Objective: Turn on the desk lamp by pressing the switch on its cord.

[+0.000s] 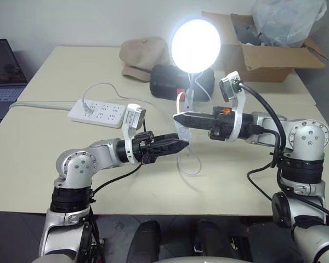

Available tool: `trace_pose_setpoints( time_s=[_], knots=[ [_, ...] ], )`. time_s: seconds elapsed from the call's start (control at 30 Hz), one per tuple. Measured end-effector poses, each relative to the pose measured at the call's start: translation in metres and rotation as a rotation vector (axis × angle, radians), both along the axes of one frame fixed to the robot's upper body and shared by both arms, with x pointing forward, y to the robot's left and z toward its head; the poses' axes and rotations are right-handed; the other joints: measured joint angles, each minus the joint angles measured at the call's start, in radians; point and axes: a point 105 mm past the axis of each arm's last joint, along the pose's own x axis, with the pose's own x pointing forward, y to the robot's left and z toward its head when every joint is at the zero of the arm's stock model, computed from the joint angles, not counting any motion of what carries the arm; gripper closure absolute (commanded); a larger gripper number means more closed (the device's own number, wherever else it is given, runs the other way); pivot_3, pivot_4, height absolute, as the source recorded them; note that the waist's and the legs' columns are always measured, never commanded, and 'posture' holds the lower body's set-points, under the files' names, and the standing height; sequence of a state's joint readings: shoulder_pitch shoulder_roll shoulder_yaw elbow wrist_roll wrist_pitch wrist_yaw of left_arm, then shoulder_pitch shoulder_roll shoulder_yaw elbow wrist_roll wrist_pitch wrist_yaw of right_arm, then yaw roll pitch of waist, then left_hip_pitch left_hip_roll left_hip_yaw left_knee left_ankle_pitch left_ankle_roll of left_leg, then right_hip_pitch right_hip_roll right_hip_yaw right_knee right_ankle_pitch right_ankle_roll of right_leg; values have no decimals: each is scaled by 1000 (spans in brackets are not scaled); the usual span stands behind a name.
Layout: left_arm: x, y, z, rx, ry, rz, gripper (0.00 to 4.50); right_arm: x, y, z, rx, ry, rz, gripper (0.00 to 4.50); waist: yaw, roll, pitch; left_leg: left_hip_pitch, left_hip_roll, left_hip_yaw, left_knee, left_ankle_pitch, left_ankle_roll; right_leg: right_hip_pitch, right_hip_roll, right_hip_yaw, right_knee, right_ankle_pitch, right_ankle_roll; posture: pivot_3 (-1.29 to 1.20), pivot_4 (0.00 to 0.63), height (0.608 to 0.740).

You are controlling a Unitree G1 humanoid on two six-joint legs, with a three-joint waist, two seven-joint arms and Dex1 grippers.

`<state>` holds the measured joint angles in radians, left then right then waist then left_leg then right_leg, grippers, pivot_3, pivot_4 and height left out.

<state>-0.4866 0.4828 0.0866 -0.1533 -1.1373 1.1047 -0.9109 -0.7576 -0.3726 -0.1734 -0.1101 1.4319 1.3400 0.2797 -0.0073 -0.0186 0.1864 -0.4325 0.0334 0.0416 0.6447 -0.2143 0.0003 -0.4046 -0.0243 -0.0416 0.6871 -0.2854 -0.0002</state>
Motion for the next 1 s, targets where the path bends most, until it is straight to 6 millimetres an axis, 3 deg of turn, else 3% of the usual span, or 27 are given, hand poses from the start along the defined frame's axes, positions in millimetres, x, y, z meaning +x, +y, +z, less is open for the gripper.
trace_pose_setpoints(
  time_s=[0.1,0.17,0.43,0.63,0.73,0.77,0.9,1.0],
  knots=[
    [-8,9,-3,76,-47,14,377,10,-6,-10,-16,31,-62,4104,-1,0,0,0,1,0,-1,0,0,0,0,1,-1,0,-1,0,150,740],
    [-14,12,-5,121,-90,14,47,24,-13,-27,-50,92,-146,4104,1,0,0,0,2,1,-1,0,0,0,0,1,-2,2,-3,0,150,740],
    [-36,17,-15,280,-229,17,0,58,-21,-83,-204,247,-384,4104,2,0,0,0,8,7,-1,0,0,-1,3,4,-6,3,-3,0,150,740],
    [-31,26,-37,438,-341,86,0,70,-25,-114,-306,324,-503,4104,2,0,0,0,10,10,-1,0,0,-2,4,5,-6,3,-3,0,150,740],
    [-29,26,-40,459,-378,98,0,74,-28,-118,-329,319,-539,4104,4,0,0,0,10,10,-1,0,0,-2,4,5,-6,3,-3,0,150,740],
    [-29,25,-40,462,-392,100,0,75,-28,-119,-337,316,-548,3543,4,0,0,0,10,10,-1,0,0,-2,4,5,-6,3,-3,0,150,740],
    [-28,25,-41,472,-426,105,0,76,-32,-116,-337,300,-565,2674,4,0,0,0,11,11,-1,0,0,-2,4,6,-6,3,-3,0,150,740],
    [-25,26,-40,477,-450,111,0,74,-34,-103,-321,234,-551,1916,4,0,0,0,11,11,-1,0,0,-2,5,5,-6,3,-3,0,150,740]
  ],
)
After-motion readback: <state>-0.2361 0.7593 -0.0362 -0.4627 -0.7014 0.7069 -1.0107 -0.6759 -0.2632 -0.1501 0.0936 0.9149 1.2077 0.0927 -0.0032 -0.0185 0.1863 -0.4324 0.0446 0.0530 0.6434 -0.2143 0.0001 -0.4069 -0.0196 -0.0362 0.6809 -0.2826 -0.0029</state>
